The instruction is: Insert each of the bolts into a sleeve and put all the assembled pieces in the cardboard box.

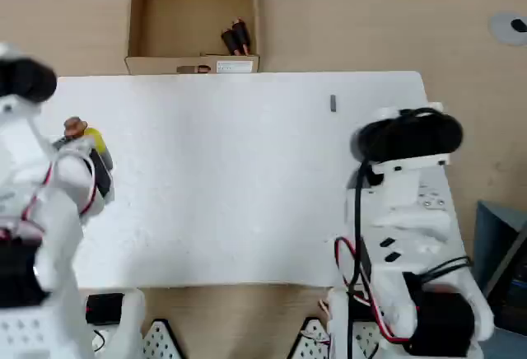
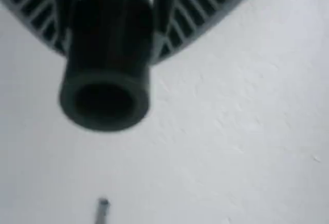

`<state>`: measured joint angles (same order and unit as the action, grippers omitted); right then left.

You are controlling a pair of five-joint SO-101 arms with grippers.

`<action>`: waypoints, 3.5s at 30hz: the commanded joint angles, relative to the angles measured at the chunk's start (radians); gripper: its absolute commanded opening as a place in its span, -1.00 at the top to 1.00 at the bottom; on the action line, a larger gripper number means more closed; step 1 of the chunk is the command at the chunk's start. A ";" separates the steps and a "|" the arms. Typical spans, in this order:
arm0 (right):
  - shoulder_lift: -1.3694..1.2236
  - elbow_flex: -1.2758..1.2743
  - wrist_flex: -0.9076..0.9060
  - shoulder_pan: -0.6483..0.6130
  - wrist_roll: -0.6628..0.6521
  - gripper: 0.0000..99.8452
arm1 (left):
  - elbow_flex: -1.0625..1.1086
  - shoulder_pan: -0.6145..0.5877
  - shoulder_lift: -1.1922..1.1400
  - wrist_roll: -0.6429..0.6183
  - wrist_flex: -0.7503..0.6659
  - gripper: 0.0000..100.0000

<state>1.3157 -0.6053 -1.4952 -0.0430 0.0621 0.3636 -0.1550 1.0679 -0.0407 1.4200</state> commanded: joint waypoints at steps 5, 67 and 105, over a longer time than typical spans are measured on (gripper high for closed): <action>0.234 -0.311 0.204 -0.200 -0.002 0.98 | 0.470 0.015 0.437 -0.083 -0.293 1.00; 0.608 -0.774 0.529 -0.763 -0.235 0.98 | 0.850 0.623 0.756 -0.411 -0.578 1.00; 0.608 -0.777 0.529 -0.762 -0.276 0.98 | 0.954 0.755 0.756 -0.153 -0.586 1.00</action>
<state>1.8052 -1.3986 -1.0042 -0.7902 -0.2048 1.2965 0.5738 1.8259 -0.2064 0.8385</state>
